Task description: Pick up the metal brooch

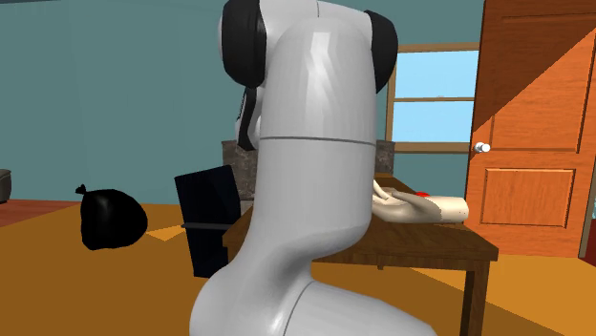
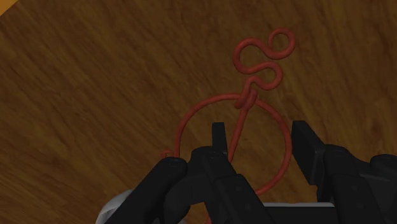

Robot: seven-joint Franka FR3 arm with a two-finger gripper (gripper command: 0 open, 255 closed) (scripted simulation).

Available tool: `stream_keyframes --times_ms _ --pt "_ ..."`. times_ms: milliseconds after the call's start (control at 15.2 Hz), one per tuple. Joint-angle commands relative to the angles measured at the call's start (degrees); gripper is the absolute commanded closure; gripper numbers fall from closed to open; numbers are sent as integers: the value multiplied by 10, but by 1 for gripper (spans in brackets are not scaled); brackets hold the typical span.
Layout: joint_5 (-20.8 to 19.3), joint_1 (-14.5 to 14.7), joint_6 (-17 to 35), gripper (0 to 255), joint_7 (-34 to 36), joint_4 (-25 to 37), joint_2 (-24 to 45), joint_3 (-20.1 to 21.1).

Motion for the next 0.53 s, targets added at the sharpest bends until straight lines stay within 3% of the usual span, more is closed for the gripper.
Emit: stream_keyframes --times_ms 0,462 --pt "6 -2 -15 255 -5 10 -6 0" --pt "16 -3 -52 255 -13 38 -17 2"
